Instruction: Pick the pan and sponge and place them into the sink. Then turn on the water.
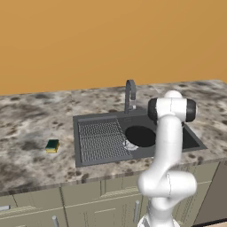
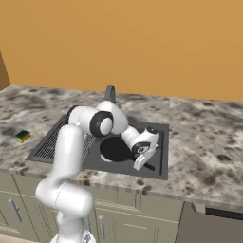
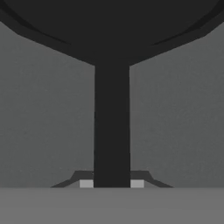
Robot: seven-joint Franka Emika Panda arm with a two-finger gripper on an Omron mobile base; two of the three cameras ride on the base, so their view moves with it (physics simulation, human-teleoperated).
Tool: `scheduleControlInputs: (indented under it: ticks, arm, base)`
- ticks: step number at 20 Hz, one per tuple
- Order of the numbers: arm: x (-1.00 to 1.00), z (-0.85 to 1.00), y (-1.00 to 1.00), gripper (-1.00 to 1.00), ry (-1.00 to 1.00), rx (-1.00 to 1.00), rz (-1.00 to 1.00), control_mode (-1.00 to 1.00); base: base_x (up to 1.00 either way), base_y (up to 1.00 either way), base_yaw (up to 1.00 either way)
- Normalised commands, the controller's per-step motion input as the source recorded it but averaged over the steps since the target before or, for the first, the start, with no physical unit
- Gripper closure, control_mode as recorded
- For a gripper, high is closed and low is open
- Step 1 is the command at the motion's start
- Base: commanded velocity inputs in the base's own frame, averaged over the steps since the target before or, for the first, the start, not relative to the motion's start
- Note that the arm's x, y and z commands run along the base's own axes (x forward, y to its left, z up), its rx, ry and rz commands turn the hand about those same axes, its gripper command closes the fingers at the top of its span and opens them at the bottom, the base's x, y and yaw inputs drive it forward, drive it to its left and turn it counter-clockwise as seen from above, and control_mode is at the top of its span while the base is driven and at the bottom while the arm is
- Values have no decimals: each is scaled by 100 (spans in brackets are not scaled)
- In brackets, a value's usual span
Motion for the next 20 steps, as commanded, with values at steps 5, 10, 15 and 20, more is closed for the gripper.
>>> scheduleControlInputs:
  ticks: [5, 10, 15, 20]
  arm:
    - [52, -63, 0, 100, 0, 0, 0, -100]
    - [40, -47, 0, 100, 0, 0, 0, -100]
    - [27, -28, 0, 100, 0, 0, 0, -100]
    - [5, -6, 0, -100, -1, 0, 1, -100]
  base:
    - [0, 0, 0]
    - [0, 0, 0]
    - [0, 0, 0]
    - [0, 0, 0]
